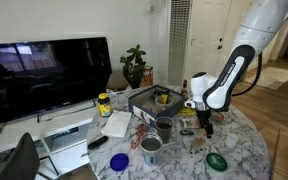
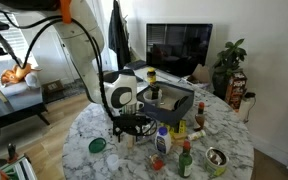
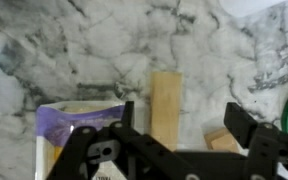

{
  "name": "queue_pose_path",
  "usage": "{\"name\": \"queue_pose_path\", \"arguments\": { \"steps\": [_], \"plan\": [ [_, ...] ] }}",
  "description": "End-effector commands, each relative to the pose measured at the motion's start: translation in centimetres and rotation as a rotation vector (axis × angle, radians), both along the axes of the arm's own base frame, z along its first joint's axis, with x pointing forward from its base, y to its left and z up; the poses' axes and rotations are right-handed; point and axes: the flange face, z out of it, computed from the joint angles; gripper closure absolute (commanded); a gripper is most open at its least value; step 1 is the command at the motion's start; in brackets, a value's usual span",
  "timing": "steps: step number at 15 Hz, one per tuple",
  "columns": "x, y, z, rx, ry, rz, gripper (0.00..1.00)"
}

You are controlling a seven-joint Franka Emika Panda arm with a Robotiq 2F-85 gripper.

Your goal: Pick up the toy car and put it on the table, pick up the wooden block to the right of the toy car and stack it on the wooden block to the left, pick up the car and put it on the stacked wooden blocks

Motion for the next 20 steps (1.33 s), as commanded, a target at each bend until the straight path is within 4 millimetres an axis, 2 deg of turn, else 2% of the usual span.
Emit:
{"name": "queue_pose_path", "arguments": {
  "steps": [1,4,8,9,11,13,16,18,20],
  "plan": [
    [0.3,-0.3,-0.8,0.002,-0.008,0.01,0.38],
    [0.5,-0.5,-0.9,0.002,-0.012,0.007,0.63],
    [0.7,-0.4,-0.7,0.006,-0.016,0.004,0.92],
    [0.7,-0.3,-0.4,0.005,-0.018,0.005,0.94],
    [0.6,0.7,0.7,-0.006,-0.036,0.02,0.93],
    [0.2,2.7,2.3,-0.018,-0.053,0.089,0.93],
    [-0.4,6.3,3.8,-0.008,-0.036,0.226,0.93],
    [-0.9,8.8,4.1,-0.003,-0.012,0.306,0.93],
    [-1.1,10.2,4.2,-0.015,0.008,0.346,0.93]
  ]
}}
